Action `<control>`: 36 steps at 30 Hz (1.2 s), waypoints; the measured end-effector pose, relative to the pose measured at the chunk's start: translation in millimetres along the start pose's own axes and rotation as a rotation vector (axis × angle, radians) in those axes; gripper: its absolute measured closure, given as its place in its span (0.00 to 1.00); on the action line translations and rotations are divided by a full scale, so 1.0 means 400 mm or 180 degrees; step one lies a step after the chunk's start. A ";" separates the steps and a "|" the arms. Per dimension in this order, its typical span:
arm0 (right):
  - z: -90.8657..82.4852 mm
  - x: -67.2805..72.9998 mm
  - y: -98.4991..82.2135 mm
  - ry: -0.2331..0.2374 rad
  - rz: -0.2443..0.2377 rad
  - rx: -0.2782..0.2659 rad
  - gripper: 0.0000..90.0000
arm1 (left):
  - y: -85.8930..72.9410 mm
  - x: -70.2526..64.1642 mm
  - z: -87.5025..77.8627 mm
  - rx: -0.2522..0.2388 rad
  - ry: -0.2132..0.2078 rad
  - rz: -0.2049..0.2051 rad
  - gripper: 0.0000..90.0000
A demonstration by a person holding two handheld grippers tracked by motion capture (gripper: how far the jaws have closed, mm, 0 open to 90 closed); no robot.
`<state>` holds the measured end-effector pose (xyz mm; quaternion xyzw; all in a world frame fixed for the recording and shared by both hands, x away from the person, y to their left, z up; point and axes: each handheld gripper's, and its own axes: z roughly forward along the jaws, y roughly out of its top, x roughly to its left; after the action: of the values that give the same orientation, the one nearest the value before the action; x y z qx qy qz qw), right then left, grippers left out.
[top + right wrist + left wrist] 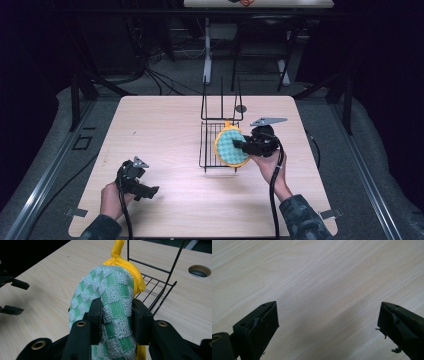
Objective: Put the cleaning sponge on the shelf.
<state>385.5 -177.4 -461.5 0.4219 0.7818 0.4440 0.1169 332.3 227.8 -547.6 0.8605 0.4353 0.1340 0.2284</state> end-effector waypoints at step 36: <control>0.153 -0.029 -0.030 -0.0020 0.0371 -0.0031 0.71 | -0.002 0.004 0.002 0.0006 -0.0048 -0.0041 0.04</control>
<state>420.3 -152.8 -508.6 0.4675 0.7533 0.4525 0.0953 332.9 229.3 -548.7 0.8589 0.4392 0.1256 0.2317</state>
